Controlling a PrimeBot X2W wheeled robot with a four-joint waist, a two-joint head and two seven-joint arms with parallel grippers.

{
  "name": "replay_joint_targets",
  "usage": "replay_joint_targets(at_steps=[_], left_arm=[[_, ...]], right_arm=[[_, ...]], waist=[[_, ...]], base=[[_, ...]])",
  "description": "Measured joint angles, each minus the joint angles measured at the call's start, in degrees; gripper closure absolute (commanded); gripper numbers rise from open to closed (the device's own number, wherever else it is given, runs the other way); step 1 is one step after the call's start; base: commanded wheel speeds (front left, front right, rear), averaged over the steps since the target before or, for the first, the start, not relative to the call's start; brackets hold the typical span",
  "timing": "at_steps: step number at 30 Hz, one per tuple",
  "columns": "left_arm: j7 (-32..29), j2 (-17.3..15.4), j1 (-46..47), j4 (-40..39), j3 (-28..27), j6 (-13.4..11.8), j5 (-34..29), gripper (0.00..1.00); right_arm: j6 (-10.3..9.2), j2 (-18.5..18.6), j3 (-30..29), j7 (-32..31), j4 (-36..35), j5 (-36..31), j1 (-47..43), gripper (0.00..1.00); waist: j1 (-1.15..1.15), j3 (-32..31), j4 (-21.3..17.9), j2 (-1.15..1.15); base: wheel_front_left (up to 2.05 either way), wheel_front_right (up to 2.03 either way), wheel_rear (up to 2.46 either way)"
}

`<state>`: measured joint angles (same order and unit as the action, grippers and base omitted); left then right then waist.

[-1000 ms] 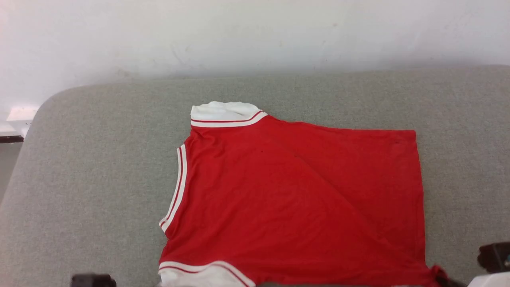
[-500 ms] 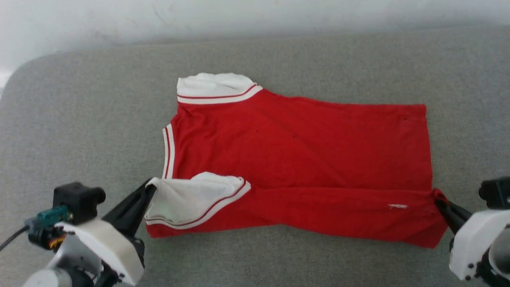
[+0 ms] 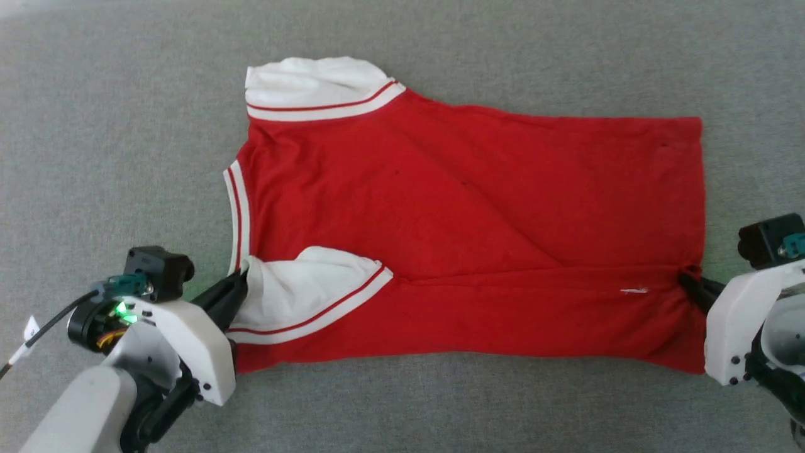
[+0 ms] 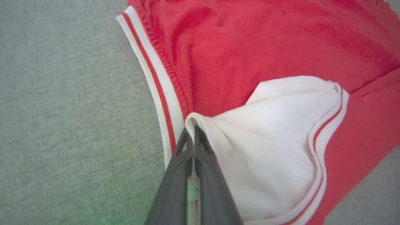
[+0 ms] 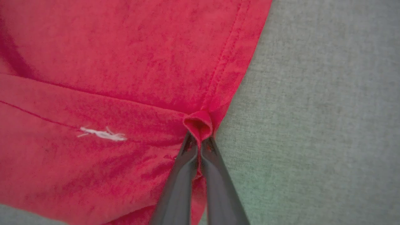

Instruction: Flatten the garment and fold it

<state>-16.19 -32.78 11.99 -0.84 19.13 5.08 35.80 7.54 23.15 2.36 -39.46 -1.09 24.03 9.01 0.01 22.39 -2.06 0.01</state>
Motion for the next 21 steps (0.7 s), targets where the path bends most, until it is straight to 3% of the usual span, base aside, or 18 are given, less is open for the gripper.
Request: replay_joint_targets(at_steps=[5, 6, 7, 8, 9, 10, 11, 15, 21], left_arm=[[0.0, 0.6, 2.4, 2.6, 0.5, 0.9, 1.0, 1.0], [0.0, 0.9, 2.7, 2.8, 0.6, 0.9, 1.2, 0.92], [0.0, 1.1, 2.8, 3.0, 0.5, 0.9, 1.6, 0.77], [0.1, 1.4, 2.8, 3.1, 0.3, 0.9, 2.3, 0.61], [0.1, 1.7, 2.8, 3.2, 0.1, 0.9, 2.8, 0.39], [0.2, 1.9, 2.8, 3.2, -0.2, 0.9, 3.3, 0.17], [0.6, 2.2, 2.8, 3.2, -0.6, 0.9, 4.0, 0.01], [2.1, 3.2, 1.5, 2.3, -2.3, 0.5, 6.3, 0.0], [8.1, 4.1, -3.8, -3.0, -6.8, -2.4, 7.9, 0.0]], right_arm=[[0.08, 0.2, -0.1, -2.0, 0.4, 0.4, 1.8, 1.0], [0.09, 0.1, -0.3, -2.4, 0.6, 0.6, 2.0, 1.0], [0.09, 0.0, -0.6, -2.9, 0.7, 0.8, 2.2, 0.87], [0.09, -0.1, -0.7, -3.2, 0.8, 0.8, 2.3, 0.47], [0.09, -0.1, -0.8, -3.4, 0.8, 0.8, 2.4, 0.0], [0.08, -0.4, -1.0, -3.3, 0.7, 1.0, 2.5, 0.0], [0.08, -0.6, -1.3, -3.2, 0.6, 1.2, 2.6, 0.0], [-0.01, -0.9, -1.0, -2.7, -0.1, 1.7, 2.5, 0.0], [-0.02, -2.0, -2.3, 0.3, -3.0, 2.6, -1.3, 0.0]], waist=[[-0.02, 1.9, 0.4, 0.0], [-0.02, 2.1, 0.6, 0.0], [-0.02, 2.2, 0.7, 0.0], [-0.02, 2.2, 0.9, 0.0], [-0.02, 2.3, 1.0, 0.0], [-0.02, 2.2, 1.1, 0.0], [-0.01, 2.1, 1.1, 0.0], [0.0, 1.1, 1.1, 0.0], [0.01, -1.2, 1.0, 0.0]], base=[[0.0, 0.0, 0.0], [0.0, 0.0, 0.0], [0.0, 0.0, 0.0], [0.0, 0.0, 0.0], [0.0, 0.0, 0.0], [0.0, 0.0, 0.0], [0.0, 0.0, 0.0], [0.0, 0.0, 0.0], [0.0, 0.0, 0.0]])
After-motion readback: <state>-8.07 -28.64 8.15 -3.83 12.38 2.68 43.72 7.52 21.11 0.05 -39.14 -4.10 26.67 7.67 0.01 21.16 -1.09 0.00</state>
